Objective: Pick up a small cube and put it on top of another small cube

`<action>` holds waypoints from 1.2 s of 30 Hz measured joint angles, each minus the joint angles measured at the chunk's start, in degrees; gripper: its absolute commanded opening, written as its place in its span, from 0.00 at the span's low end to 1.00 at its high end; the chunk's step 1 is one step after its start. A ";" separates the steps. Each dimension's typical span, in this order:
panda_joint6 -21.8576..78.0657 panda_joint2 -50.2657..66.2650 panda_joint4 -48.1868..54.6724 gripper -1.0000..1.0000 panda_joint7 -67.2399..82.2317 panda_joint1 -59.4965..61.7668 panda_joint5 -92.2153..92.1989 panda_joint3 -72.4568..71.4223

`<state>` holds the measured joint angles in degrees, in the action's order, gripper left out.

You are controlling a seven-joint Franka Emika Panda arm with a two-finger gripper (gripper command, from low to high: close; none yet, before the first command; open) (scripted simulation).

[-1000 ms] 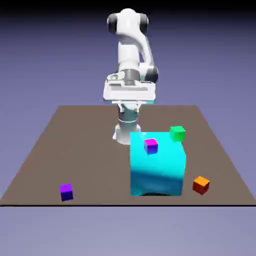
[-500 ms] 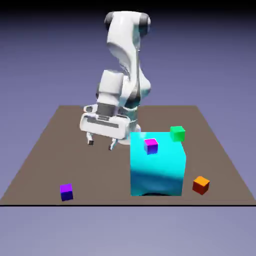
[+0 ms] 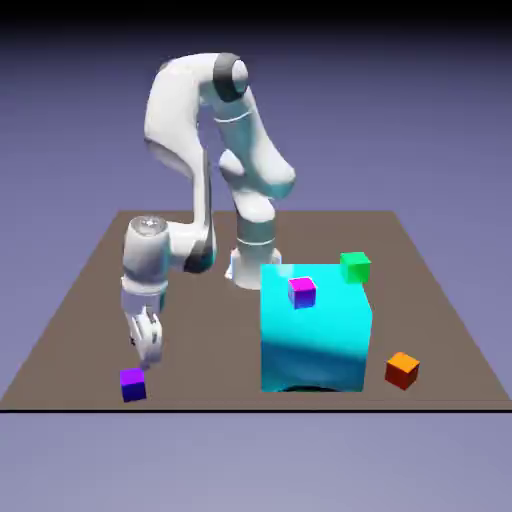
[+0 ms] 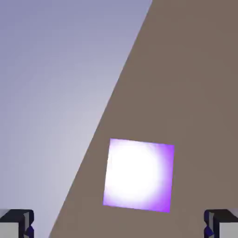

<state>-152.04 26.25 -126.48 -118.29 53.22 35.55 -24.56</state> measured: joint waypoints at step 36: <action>32.05 -48.28 -11.99 0.00 -9.22 -47.59 -38.21 -6.75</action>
<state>-119.99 -22.03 -138.47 -127.51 5.63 -2.66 -31.31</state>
